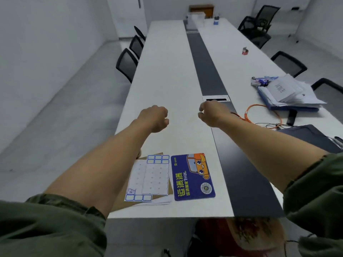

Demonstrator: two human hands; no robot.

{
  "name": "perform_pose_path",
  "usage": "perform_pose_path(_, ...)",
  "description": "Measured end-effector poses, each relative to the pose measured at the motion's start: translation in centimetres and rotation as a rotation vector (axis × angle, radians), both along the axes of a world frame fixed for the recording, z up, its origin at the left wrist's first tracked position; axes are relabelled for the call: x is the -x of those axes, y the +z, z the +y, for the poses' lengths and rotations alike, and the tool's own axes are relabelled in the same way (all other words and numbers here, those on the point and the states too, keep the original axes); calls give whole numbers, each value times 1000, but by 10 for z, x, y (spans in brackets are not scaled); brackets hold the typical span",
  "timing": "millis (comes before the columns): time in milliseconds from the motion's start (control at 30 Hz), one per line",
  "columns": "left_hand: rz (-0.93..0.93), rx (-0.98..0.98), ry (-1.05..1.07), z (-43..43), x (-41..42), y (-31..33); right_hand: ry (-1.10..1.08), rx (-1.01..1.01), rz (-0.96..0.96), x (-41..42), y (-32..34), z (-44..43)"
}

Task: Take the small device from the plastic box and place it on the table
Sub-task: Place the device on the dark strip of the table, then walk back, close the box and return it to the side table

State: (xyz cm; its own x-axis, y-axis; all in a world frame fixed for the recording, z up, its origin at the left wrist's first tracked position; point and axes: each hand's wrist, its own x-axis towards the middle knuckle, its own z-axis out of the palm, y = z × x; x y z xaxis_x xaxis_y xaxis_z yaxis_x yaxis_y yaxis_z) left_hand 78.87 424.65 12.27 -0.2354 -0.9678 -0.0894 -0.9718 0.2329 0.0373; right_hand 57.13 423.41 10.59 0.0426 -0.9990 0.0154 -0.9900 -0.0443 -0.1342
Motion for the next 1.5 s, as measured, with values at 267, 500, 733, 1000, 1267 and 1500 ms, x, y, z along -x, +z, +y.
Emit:
perform_pose_path(267, -40, 122, 267, 82, -123, 89, 307, 165, 31, -137, 80, 25)
perform_pose_path(500, -95, 133, 618, 158, -246, 113, 705, 228, 49, -292, 108, 38)
perform_pose_path(733, -96, 78, 953, 258, -354, 95, 1040, 216, 33, -449, 100, 86)
perform_pose_path(1000, -108, 9, 1193, 342, -485, 66, 1299, 186, 23, -622, 66, 148)
perform_pose_path(1267, -148, 28, 1176, 339, -648, 71, 1261, 167, -25, -791, 63, 143)
perform_pose_path(1500, -135, 46, 1100, 267, -772, 66, 1200, 145, -28, -900, 59, 81)
